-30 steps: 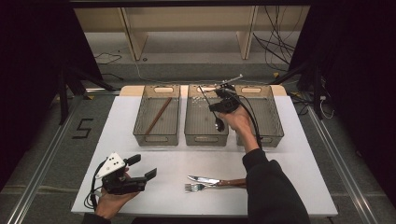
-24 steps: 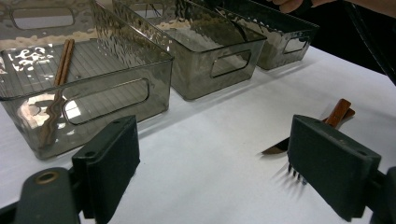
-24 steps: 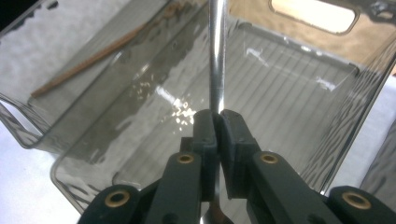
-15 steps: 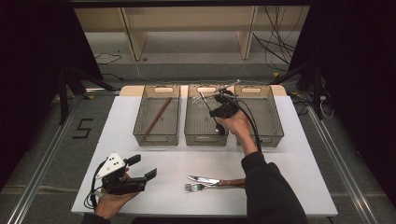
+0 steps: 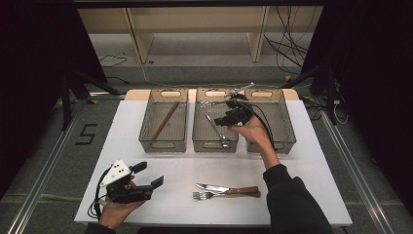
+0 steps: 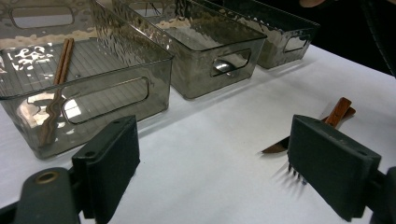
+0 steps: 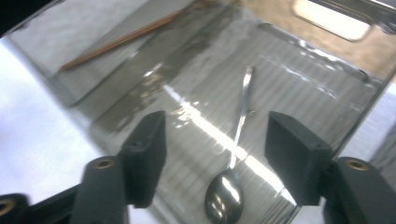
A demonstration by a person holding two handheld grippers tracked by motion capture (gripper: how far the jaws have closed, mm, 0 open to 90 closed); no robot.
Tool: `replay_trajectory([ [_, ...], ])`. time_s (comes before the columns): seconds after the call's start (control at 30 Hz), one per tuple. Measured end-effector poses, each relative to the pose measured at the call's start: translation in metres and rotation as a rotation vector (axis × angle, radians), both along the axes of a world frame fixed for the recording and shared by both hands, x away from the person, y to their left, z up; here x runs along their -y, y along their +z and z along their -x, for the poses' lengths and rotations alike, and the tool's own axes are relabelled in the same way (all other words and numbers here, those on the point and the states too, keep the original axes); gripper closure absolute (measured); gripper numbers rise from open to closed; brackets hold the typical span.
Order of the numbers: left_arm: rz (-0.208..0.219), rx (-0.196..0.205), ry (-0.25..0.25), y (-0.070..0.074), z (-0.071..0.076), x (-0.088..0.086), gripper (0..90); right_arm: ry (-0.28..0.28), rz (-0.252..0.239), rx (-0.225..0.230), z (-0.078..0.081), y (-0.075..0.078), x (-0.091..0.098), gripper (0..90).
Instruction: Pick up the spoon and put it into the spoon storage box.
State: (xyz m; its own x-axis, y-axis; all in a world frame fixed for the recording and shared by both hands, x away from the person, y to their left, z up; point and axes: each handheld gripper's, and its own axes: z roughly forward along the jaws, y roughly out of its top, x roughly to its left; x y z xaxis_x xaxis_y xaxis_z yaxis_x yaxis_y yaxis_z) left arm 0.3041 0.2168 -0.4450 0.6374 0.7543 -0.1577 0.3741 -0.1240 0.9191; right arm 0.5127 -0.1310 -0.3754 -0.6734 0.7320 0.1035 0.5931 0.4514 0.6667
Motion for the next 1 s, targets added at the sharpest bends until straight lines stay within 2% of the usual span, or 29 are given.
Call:
replay_trajectory([
  [0.1,-0.003,-0.001,0.0,0.0,0.0,0.0,16.4,0.066,0.019,0.025,0.016,0.006,0.001,33.3],
  [0.3,-0.005,-0.001,0.001,0.0,0.0,0.0,16.4,0.182,0.021,0.045,0.05,0.015,0.009,30.7],
  [0.5,-0.007,-0.002,0.002,-0.001,-0.001,0.0,16.4,0.26,0.036,0.051,0.082,0.015,0.019,29.8],
  [0.73,-0.011,-0.003,-0.001,-0.001,0.0,0.0,16.4,0.282,0.058,0.042,0.103,0.005,0.027,29.2],
  [1.0,-0.008,-0.003,0.001,-0.001,-0.001,0.0,16.4,0.277,0.089,0.034,0.113,-0.008,0.03,30.4],
])
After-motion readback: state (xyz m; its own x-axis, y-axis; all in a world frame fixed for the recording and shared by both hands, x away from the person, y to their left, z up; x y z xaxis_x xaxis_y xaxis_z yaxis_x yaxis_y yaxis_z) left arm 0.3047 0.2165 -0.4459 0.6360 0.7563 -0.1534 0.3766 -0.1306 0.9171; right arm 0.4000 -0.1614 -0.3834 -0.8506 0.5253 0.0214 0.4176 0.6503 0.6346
